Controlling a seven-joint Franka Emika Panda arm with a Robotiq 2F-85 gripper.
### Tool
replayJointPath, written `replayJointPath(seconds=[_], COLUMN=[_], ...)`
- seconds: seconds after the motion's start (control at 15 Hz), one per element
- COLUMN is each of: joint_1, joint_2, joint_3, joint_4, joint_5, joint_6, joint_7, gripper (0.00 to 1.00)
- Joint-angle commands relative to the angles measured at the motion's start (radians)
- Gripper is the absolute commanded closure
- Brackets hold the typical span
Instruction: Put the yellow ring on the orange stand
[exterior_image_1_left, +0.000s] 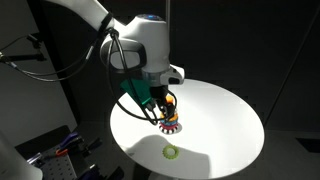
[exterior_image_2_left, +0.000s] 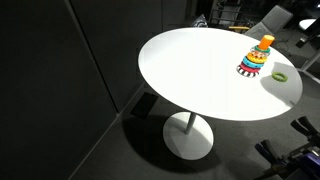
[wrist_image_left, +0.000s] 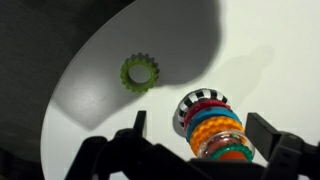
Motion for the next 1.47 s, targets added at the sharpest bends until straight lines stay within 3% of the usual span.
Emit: replayJointPath(seconds=[0.0, 0.6, 1.0, 1.4], joint_1=[-0.038, -0.058, -0.089, -0.171], joint_2=[0.052, 0.060, 0.185, 0.313], joint_3=[0.001, 0.015, 0.024, 0.125], joint_4=[0.039, 0.027, 0.053, 0.079], joint_5=[0.018, -0.005, 0.021, 0.056], joint_6=[0.017, 0.051, 0.140, 0.262], joint_7=[-0.088, -0.058, -0.058, -0.093], gripper=[0.00, 0.00, 0.00, 0.00])
